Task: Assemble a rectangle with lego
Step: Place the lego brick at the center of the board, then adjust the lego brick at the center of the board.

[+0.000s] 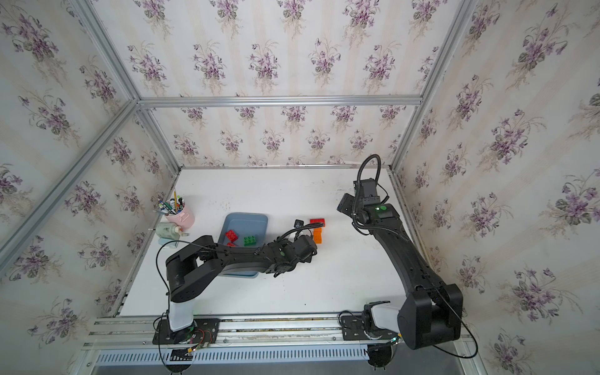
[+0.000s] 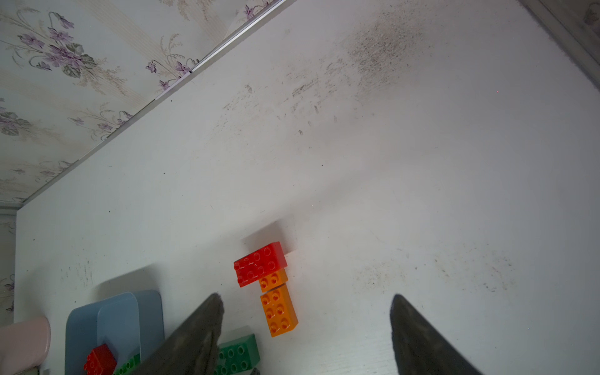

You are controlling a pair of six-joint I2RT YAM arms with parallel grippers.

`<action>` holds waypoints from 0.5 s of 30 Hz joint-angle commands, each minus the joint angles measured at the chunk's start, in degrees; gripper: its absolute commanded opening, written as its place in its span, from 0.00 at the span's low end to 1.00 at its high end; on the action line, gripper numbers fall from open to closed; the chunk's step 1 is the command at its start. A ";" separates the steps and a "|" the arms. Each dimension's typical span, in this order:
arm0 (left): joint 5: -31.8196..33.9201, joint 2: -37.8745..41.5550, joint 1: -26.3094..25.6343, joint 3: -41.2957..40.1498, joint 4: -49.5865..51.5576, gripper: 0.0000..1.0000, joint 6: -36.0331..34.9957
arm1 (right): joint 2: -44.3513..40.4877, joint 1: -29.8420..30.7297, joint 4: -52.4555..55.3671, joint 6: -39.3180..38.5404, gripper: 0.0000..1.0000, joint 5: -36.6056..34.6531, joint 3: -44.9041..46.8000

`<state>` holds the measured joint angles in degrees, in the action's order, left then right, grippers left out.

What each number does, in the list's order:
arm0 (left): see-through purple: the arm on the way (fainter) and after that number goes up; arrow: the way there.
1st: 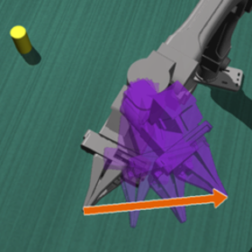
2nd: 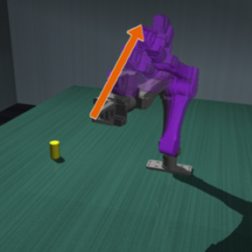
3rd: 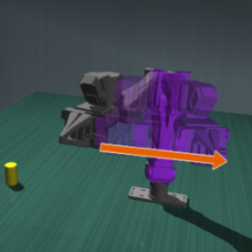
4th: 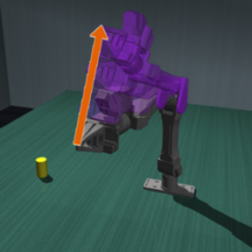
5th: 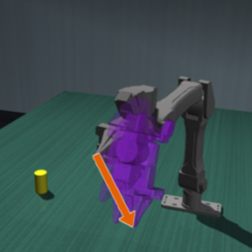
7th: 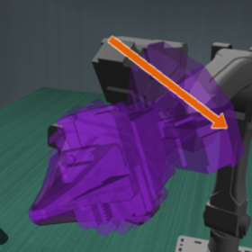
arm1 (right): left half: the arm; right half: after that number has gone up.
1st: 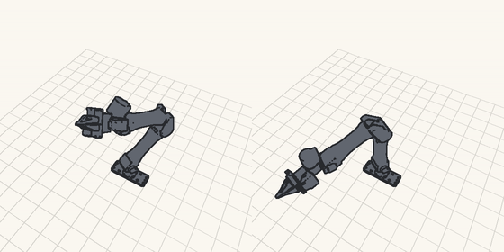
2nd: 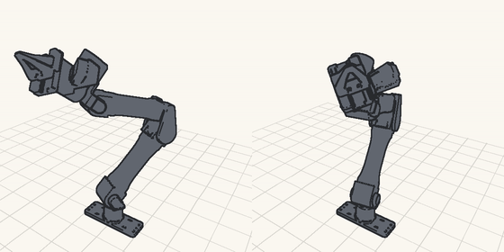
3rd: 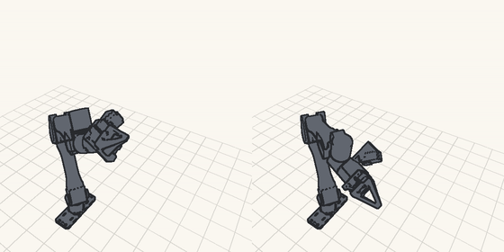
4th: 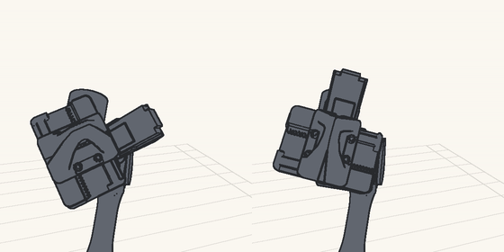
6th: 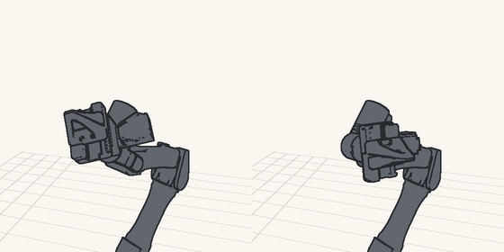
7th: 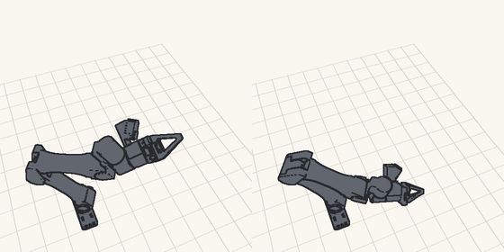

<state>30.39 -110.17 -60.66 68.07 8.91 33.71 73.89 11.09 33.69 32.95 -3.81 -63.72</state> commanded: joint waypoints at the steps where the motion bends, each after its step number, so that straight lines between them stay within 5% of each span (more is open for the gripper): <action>1: 5.10 6.23 0.03 1.61 7.60 1.00 -1.20 | -0.12 -0.04 1.51 -1.13 0.81 -0.04 -1.32; 6: 6.27 17.19 2.05 8.51 25.99 1.00 -4.13 | 2.84 0.48 4.37 -3.29 0.79 3.50 -3.62; 10: -11.34 25.95 11.17 10.01 35.56 1.00 -6.43 | 5.57 6.62 6.43 -3.87 0.79 0.43 -4.92; 15: -37.86 41.77 29.74 -0.70 29.75 1.00 -4.13 | 10.89 17.46 11.74 -2.78 0.79 -4.09 -8.76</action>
<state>11.22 -73.23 -35.81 70.74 37.69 29.36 83.07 24.93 40.86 29.80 -4.21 -70.96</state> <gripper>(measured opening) 0.998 0.787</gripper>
